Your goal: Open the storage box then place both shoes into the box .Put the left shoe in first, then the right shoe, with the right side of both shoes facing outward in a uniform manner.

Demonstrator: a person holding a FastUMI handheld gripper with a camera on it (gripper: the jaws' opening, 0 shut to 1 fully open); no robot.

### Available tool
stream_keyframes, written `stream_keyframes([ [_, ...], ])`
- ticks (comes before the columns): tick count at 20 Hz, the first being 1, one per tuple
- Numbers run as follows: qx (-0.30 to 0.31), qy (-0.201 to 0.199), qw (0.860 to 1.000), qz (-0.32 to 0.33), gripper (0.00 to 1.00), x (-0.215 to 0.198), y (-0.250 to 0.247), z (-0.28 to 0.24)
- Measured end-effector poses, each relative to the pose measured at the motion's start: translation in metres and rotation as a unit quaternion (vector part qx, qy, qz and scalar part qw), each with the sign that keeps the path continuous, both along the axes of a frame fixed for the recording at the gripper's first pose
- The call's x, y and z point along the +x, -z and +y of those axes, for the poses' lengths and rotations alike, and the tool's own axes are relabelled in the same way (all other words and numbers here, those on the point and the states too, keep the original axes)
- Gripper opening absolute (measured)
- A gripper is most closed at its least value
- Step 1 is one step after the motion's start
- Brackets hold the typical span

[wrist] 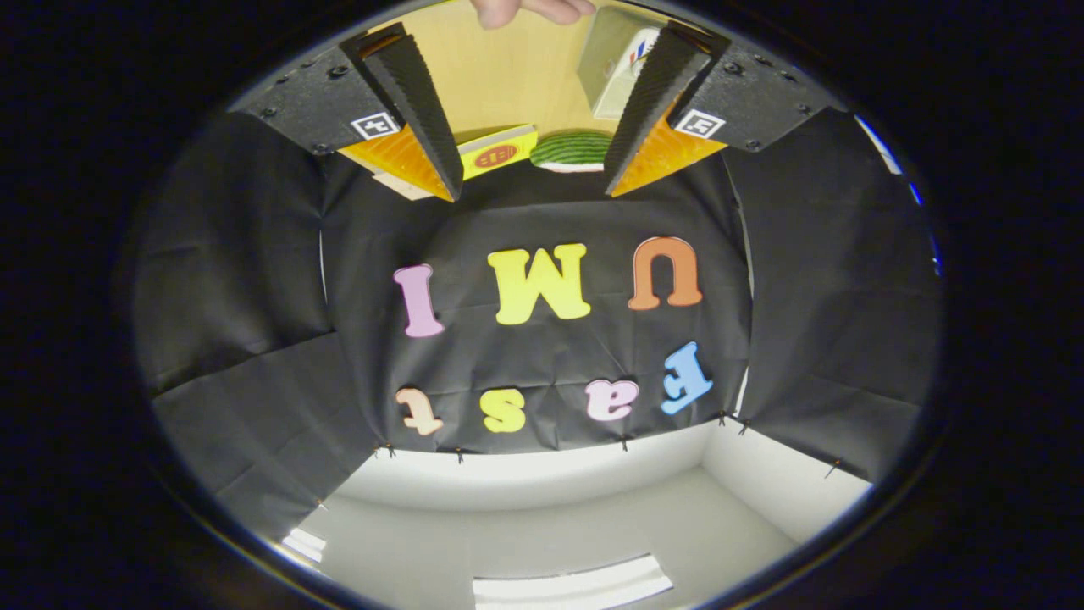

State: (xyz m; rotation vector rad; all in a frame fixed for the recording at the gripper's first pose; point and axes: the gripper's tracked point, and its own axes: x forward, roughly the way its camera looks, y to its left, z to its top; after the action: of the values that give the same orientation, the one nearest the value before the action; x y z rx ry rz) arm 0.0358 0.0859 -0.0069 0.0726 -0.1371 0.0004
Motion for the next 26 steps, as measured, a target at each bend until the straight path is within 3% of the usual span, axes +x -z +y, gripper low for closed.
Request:
stream_keyframes([
  [5, -0.01, -0.007, 1.0, 0.004, 1.0, -0.009, 0.003, 0.005],
  [9, -0.02, 0.012, 1.0, -0.004, 1.0, -0.011, -0.005, -0.004],
  [26, -0.015, -0.014, 1.0, 0.012, 1.0, -0.014, 0.001, 0.008],
])
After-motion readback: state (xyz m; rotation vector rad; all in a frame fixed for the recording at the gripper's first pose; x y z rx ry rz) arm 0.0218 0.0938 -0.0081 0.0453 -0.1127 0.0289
